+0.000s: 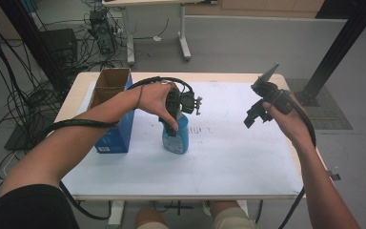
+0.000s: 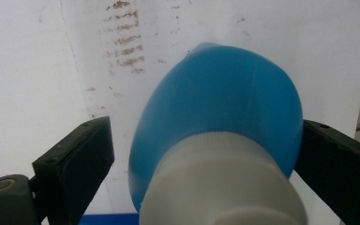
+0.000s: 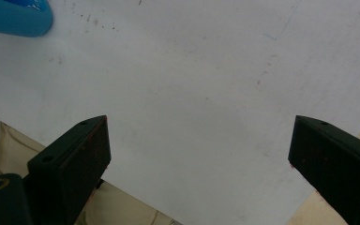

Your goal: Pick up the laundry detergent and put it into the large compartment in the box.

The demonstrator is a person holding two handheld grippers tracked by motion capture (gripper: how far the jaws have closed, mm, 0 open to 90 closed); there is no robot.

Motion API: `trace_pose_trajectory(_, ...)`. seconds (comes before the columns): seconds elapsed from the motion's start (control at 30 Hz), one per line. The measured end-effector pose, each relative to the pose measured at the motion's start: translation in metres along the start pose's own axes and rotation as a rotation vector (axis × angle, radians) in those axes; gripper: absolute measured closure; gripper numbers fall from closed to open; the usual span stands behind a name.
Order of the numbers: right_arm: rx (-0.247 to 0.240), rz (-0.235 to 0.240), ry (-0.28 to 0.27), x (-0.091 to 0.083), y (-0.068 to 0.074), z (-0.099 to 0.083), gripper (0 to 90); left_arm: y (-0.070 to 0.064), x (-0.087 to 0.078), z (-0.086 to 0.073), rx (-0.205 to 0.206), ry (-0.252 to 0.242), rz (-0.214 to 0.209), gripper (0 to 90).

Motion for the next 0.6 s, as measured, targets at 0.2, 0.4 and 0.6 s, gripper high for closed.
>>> trace_pose_trajectory(0.2, 0.0, -0.001, 0.001, 0.0, 0.0, 0.0005, 6.1, -0.0013, 0.0016, -0.0006, 0.003, -0.003, 0.004, 11.5)
trace_pose_trajectory(0.4, -0.001, 0.0, 0.006, 0.0008, 0.0001, 0.0013, 6.1, -0.0011, 0.005, 0.0008, 0.01, 0.007, 0.009, 21.6)
trace_pose_trajectory(0.6, 0.003, 0.0, 0.006, 0.0015, -0.0012, 0.0011, 6.2, 0.0012, 0.0056, -0.002, 0.012, -0.008, 0.004, 30.3)
Point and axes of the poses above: each handheld gripper's, and its own axes: x roughly forward along the jaws, z roughly out of its top, y roughly to its left, the point moved 2 cm from there along x, roughly forward along the jaws, and after that the axes turned 2 degrees about -z, right-handed, at the moved point
